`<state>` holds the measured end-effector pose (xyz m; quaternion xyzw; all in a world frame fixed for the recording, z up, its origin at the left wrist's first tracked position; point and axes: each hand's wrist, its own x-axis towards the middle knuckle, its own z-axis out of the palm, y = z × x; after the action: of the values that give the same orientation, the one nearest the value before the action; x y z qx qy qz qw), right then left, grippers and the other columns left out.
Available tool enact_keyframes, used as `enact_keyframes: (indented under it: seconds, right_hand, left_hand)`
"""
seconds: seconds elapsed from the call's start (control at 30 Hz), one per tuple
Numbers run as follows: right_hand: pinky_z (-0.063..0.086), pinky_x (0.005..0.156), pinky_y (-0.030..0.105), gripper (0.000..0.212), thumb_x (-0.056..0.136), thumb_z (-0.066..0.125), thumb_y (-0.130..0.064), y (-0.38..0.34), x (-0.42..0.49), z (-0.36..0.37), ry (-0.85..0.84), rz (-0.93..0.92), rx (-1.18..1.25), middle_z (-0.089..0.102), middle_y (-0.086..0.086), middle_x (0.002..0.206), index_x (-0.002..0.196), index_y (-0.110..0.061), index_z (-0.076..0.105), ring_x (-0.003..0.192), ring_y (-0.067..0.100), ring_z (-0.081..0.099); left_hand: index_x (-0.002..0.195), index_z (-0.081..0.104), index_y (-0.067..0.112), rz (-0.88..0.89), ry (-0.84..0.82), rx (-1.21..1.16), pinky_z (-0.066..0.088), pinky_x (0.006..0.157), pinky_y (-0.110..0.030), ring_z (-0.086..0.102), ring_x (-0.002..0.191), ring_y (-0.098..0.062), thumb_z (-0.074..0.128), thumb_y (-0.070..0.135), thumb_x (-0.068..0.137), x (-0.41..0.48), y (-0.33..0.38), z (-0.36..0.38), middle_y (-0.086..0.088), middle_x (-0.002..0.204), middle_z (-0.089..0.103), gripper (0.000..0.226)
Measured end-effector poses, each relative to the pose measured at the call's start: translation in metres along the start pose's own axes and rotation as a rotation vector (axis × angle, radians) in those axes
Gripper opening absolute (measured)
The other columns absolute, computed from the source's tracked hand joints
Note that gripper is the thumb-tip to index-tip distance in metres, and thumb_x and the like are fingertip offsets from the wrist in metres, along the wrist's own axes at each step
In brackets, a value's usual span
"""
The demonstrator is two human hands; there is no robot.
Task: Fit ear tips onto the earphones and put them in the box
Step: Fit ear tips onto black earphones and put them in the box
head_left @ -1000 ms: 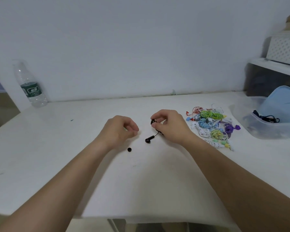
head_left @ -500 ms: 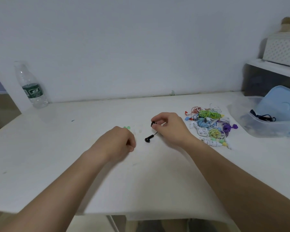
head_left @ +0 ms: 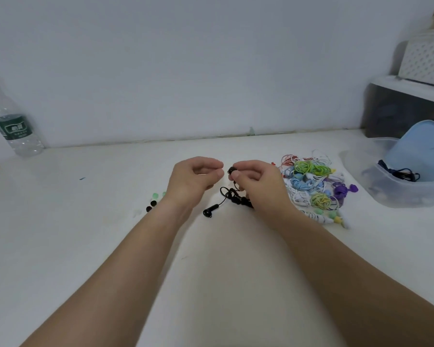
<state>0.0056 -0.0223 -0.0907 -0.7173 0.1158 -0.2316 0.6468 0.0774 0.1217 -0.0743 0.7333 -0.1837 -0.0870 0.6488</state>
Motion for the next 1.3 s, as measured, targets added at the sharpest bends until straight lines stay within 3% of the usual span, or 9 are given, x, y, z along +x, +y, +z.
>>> enact_keyframes:
  seconds: [0.17,0.37,0.47,0.73,0.97,1.17,1.3]
  right_hand:
    - [0.048,0.059,0.017,0.012,0.088,0.072,-0.012,-0.006,-0.002,0.0,-0.011,0.019,0.059,0.076,0.009,0.086,0.099,-0.016,0.072,0.066,0.005,0.063]
    - [0.053,0.059,0.02,0.012,0.09,0.07,-0.008,-0.008,-0.005,0.004,-0.015,0.054,0.16,0.077,0.009,0.089,0.1,-0.014,0.073,0.071,0.009,0.065]
    - [0.053,0.06,0.022,0.012,0.09,0.07,-0.007,-0.008,-0.005,0.003,0.01,0.033,0.163,0.076,0.01,0.09,0.097,-0.015,0.074,0.074,0.01,0.067]
    - [0.058,0.065,0.026,0.015,0.089,0.07,-0.004,-0.013,-0.006,0.003,-0.002,-0.058,0.105,0.074,-0.007,0.074,0.094,-0.018,0.074,0.071,0.004,0.068]
    - [0.06,0.07,0.036,0.015,0.087,0.072,-0.005,-0.014,-0.005,0.004,0.038,-0.084,0.067,0.074,-0.001,0.077,0.09,-0.02,0.075,0.071,0.009,0.067]
    - [0.057,0.064,0.026,0.016,0.086,0.073,-0.006,-0.012,-0.004,0.003,0.038,-0.104,0.03,0.075,-0.004,0.078,0.088,-0.022,0.075,0.072,0.007,0.068]
    - [0.052,0.063,0.018,0.013,0.087,0.072,-0.005,-0.013,-0.003,0.001,-0.002,-0.111,0.017,0.074,-0.007,0.077,0.092,-0.017,0.076,0.07,0.003,0.066]
  left_hand:
    - [0.097,0.075,0.008,-0.109,-0.027,-0.358,0.054,0.08,-0.019,0.071,0.088,-0.014,0.072,-0.004,0.084,0.001,-0.004,0.001,-0.004,0.089,0.076,0.018]
    - [0.103,0.072,-0.002,-0.181,-0.054,-0.579,0.057,0.08,-0.019,0.074,0.094,-0.021,0.062,-0.009,0.09,-0.003,-0.002,-0.004,-0.012,0.097,0.076,0.019]
    - [0.103,0.072,-0.001,-0.188,-0.065,-0.588,0.057,0.077,-0.018,0.074,0.093,-0.021,0.059,-0.01,0.091,-0.004,0.0,-0.006,-0.011,0.096,0.076,0.02]
    - [0.102,0.069,0.002,-0.184,-0.12,-0.584,0.057,0.075,-0.018,0.075,0.089,-0.019,0.06,-0.009,0.091,-0.008,0.002,-0.002,-0.01,0.093,0.077,0.019]
    - [0.098,0.069,0.003,-0.179,-0.119,-0.592,0.058,0.075,-0.019,0.075,0.086,-0.019,0.061,-0.009,0.09,-0.009,0.002,-0.002,-0.009,0.088,0.076,0.017]
    - [0.099,0.069,0.001,-0.179,-0.124,-0.583,0.058,0.075,-0.018,0.075,0.091,-0.022,0.061,-0.01,0.089,-0.01,0.002,-0.004,-0.012,0.091,0.076,0.017]
    - [0.096,0.068,0.001,-0.185,-0.109,-0.574,0.058,0.071,-0.018,0.075,0.085,-0.021,0.062,-0.011,0.088,-0.01,0.002,-0.004,-0.012,0.087,0.076,0.016]
